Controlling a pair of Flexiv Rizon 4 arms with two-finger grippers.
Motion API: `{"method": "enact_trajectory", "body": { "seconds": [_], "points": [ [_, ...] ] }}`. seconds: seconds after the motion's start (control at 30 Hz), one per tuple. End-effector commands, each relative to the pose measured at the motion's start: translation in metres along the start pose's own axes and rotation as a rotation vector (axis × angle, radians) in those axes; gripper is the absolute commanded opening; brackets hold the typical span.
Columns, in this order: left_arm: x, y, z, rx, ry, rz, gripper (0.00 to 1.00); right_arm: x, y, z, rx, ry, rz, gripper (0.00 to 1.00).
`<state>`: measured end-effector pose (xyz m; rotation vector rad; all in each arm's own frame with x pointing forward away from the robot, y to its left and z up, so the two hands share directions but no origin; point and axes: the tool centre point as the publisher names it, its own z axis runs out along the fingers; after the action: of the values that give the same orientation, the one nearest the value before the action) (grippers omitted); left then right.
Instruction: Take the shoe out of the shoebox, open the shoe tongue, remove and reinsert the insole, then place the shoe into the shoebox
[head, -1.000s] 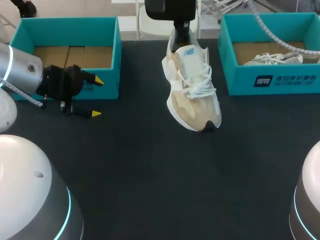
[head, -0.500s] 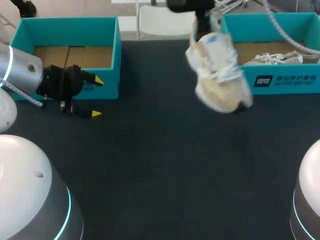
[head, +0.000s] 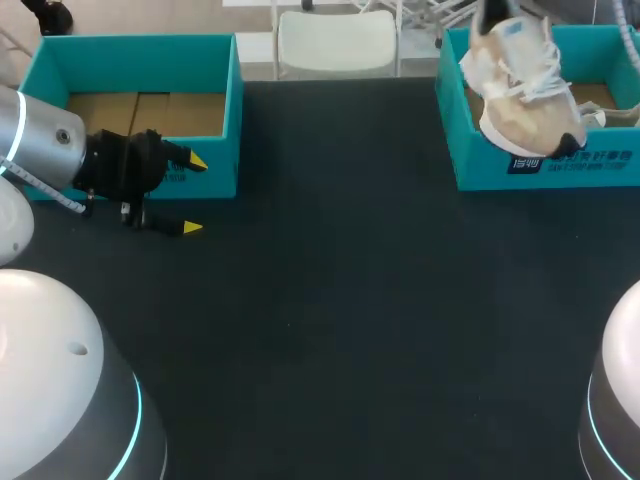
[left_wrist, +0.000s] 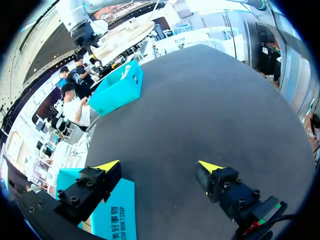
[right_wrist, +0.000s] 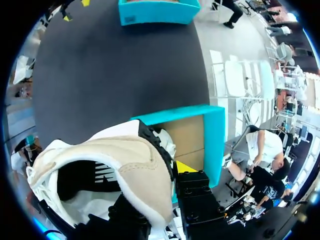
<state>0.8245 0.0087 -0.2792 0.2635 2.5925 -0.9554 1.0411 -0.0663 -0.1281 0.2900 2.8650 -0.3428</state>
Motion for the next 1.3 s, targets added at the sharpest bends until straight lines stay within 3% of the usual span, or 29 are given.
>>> {"method": "enact_trajectory", "body": {
  "seconds": [0.03, 0.47, 0.53, 0.93, 1.17, 1.3],
  "points": [
    [0.001, 0.000, 0.000, -0.001, 0.000, 0.001, 1.00, -0.006, -0.005, 0.003, -0.018, 0.011, -0.002, 0.00],
    [0.001, 0.000, 0.000, -0.001, 0.000, 0.001, 1.00, -0.006, -0.005, 0.003, -0.018, 0.011, -0.002, 0.00],
    [0.001, 0.000, 0.000, -0.001, 0.000, 0.001, 1.00, -0.015, -0.018, 0.014, -0.039, 0.028, -0.012, 0.00],
    [0.001, 0.000, 0.000, -0.001, 0.000, 0.001, 1.00, -0.099, -0.125, 0.079, 0.023, 0.028, -0.008, 0.00],
    [0.001, 0.000, 0.000, -0.001, 0.000, 0.001, 1.00, -0.131, -0.163, 0.119, 0.024, 0.018, -0.026, 0.00],
    [0.001, 0.000, 0.000, -0.001, 0.000, 0.001, 1.00, -0.156, -0.179, 0.139, 0.056, 0.039, 0.052, 0.00]
  ]
}}
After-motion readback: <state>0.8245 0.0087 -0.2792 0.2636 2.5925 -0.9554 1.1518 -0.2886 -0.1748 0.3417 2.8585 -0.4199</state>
